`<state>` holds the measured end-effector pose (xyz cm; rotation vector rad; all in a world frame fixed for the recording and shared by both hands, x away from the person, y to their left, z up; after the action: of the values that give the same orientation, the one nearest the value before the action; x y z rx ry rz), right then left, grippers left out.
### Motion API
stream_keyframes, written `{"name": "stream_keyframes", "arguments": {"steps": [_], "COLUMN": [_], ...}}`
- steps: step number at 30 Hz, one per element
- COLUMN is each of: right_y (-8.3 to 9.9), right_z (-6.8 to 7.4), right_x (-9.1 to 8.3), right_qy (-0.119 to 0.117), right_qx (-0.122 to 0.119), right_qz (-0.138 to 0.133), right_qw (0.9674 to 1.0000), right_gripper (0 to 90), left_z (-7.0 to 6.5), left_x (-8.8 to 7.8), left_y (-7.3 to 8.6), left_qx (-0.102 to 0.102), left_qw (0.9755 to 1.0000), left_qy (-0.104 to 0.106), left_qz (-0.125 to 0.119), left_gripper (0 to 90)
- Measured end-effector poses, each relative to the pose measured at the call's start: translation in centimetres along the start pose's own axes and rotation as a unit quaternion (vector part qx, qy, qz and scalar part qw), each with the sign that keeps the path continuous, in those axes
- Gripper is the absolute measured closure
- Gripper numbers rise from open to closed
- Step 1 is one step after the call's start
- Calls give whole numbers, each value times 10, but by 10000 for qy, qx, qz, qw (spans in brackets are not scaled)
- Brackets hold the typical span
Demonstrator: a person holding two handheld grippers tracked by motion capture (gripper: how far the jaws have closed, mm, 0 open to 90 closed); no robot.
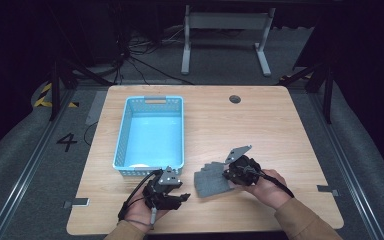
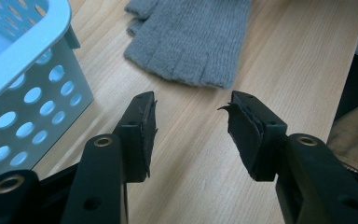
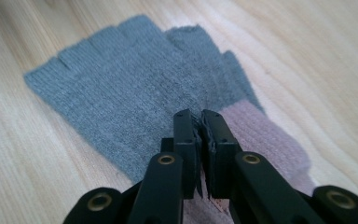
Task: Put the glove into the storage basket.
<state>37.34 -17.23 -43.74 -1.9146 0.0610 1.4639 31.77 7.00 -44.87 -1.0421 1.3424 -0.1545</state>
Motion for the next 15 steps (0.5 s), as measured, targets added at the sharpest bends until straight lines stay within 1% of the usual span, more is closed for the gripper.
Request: {"name": "stream_keyframes", "arguments": {"steps": [3, 5, 7, 9, 12, 15], "right_y": [-2, -2, -1, 2, 7, 10], "right_z": [-3, -6, -10, -14, -15, -14], "right_x": [-12, -20, -25, -24, -17, -9], "right_qy": [120, 216, 245, 285, 246, 182], "right_qx": [-36, 6, 60, 97, 140, 72], "right_qz": [-95, -201, -249, -254, -189, -153], "right_qw": [9999, 9996, 9994, 9992, 9994, 9997], "right_gripper": [855, 855, 855, 855, 854, 852], "left_z": [0, 0, 0, 0, -1, 0], "left_x": [0, 0, 0, 1, 1, 1], "left_y": [0, 0, -1, -1, -1, -1], "left_qx": [13, 10, 23, 30, 27, 23], "left_qw": [10000, 10000, 10000, 10000, 10000, 10000], "left_qy": [10, 15, 20, 22, 7, 24], "left_qz": [21, 13, 27, 42, 28, 40], "left_gripper": [521, 520, 520, 520, 520, 520]}}
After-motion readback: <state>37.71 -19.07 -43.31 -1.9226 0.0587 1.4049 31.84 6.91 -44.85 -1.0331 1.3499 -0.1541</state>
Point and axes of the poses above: each handheld gripper's, and its own axes: x roughly forward along the jaws, y roughly out of its underside, z roughly to its left, the point moved 3 cm from there along x, roughly forward along the jaws
